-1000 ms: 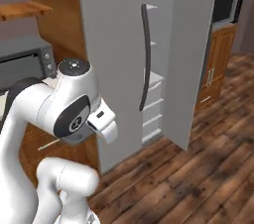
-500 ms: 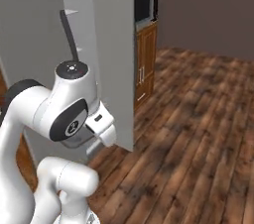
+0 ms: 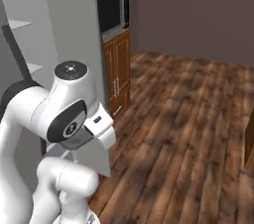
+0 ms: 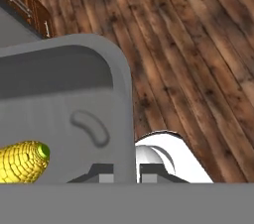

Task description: Take the lemon wedge and corn out of the freezer and place them in the tupperware container on the counter. Then put the tupperware containing the vegetables back in the freezer.

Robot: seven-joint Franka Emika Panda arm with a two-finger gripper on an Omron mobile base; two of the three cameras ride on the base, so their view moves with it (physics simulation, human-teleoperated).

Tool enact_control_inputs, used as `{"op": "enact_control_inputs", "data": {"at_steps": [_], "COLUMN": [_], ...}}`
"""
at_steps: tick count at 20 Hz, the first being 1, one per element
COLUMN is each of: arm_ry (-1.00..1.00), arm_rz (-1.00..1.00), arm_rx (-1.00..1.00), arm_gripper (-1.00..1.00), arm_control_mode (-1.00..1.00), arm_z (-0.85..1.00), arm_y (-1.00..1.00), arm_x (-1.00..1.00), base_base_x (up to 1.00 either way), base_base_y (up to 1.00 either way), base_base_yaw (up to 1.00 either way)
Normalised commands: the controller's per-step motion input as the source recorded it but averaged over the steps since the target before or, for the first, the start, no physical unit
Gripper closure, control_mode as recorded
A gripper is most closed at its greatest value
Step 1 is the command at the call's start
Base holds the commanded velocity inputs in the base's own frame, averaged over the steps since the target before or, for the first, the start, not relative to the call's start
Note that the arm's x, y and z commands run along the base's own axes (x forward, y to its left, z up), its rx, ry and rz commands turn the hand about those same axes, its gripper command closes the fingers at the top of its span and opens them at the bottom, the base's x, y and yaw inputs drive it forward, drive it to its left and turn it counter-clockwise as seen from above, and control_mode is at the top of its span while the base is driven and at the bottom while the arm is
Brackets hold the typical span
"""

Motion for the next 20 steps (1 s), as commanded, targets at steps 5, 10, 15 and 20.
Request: {"op": "enact_control_inputs", "data": {"at_steps": [5,10,15,20], "arm_ry": [0.0,0.0,0.0,0.0], "arm_rz": [0.0,0.0,0.0,0.0], "arm_rx": [0.0,0.0,0.0,0.0], "arm_gripper": [1.0,1.0,1.0,1.0], "arm_control_mode": [1.0,1.0,1.0,1.0], "arm_z": [0.0,0.0,0.0,0.0], "arm_y": [0.0,0.0,0.0,0.0], "arm_x": [0.0,0.0,0.0,0.0], "base_base_x": [1.0,0.79,0.21,0.31], "base_base_y": [0.07,0.14,0.28,0.1], "base_base_yaw": [0.13,0.37,0.49,0.55]}}
